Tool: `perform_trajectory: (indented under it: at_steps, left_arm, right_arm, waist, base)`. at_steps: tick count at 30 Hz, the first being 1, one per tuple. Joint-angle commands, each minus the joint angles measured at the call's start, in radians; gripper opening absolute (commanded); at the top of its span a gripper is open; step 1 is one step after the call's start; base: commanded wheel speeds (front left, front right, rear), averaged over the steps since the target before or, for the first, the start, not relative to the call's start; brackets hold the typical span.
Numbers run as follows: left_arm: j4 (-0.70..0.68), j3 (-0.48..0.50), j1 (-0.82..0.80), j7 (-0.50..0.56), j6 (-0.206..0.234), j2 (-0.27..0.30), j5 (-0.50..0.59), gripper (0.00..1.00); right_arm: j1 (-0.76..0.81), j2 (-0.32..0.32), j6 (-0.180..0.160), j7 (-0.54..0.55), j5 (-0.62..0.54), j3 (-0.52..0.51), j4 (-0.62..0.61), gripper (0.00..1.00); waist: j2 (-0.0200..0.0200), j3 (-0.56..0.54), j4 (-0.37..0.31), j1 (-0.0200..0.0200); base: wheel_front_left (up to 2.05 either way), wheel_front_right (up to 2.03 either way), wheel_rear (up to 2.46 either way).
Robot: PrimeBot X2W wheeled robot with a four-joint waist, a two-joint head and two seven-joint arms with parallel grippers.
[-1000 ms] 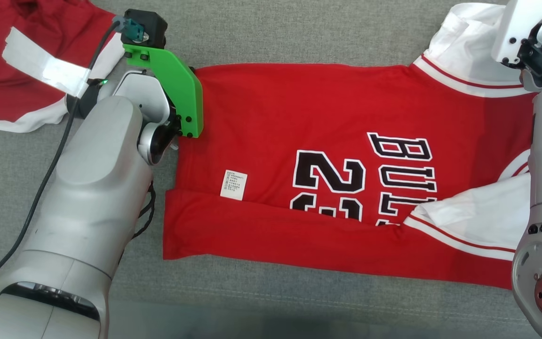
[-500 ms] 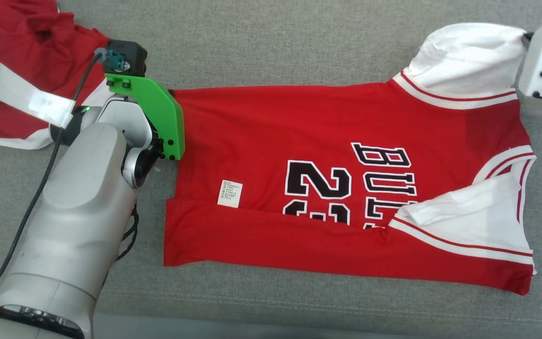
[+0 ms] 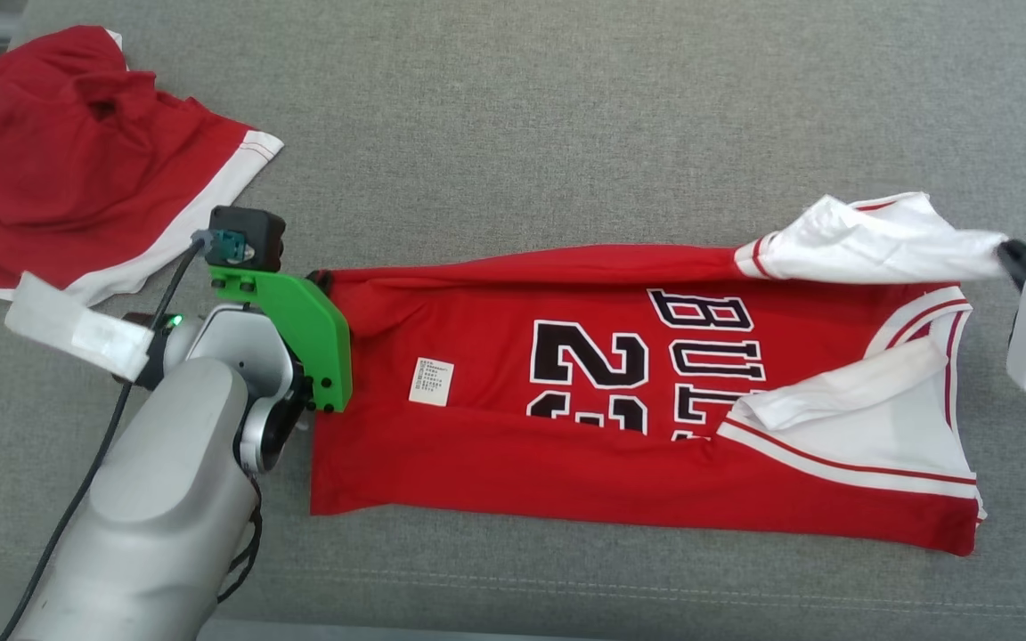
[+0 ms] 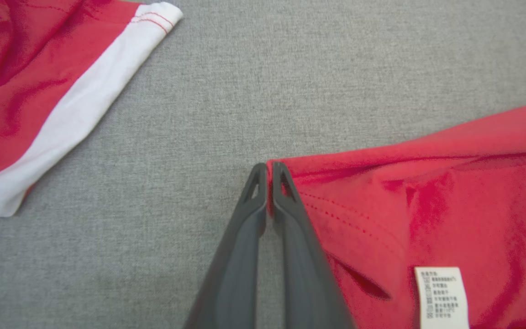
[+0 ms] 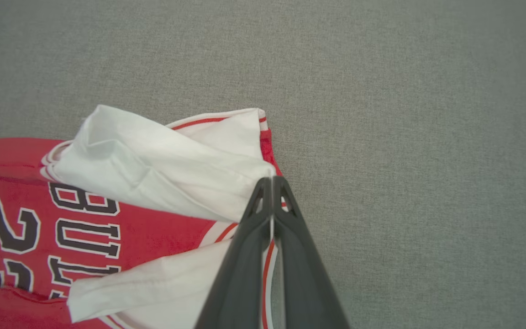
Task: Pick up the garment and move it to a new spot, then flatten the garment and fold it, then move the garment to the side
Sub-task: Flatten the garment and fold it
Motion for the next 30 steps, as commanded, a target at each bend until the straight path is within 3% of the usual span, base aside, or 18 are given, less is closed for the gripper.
perform_trajectory:
  at_steps: [1, 5, 11, 23, 30]
  left_arm:
    - [-0.016, 0.002, 0.024, -0.009, 0.008, 0.014, -0.006, 0.00]
    - [-0.083, -0.009, 0.077, -0.031, 0.029, 0.038, 0.016, 0.00]
    - [-0.179, -0.044, 0.129, -0.097, 0.024, 0.080, 0.069, 0.00]
    - [-0.300, -0.081, 0.176, -0.346, 0.044, 0.142, 0.195, 0.00]
    - [-0.265, -0.149, 0.145, -0.466, 0.003, 0.157, 0.282, 0.00]
  right_arm:
    - [0.030, 0.003, 0.000, -0.002, 0.004, 0.002, -0.015, 0.00]
    - [0.120, 0.023, 0.000, 0.004, 0.013, 0.011, -0.046, 0.00]
    - [0.195, 0.048, 0.000, -0.002, 0.011, 0.006, -0.045, 0.00]
    - [0.252, 0.083, 0.000, -0.008, 0.023, -0.007, -0.028, 0.00]
    - [0.268, 0.094, 0.000, -0.001, 0.030, -0.006, -0.021, 0.00]
  waist:
    - [0.0000, -0.008, -0.005, 0.0000]
    - [0.0000, -0.021, -0.008, 0.0000]
    - [0.0000, -0.041, -0.011, 0.0000]
    - [0.0000, -0.086, -0.008, 0.0000]
    - [0.0000, -0.103, -0.020, 0.0000]
  base:
    - [0.00, 0.00, 0.00]
    - [0.00, 0.00, 0.00]
    - [0.00, 0.00, 0.00]
    - [0.00, 0.00, 0.00]
    - [0.00, 0.00, 0.00]
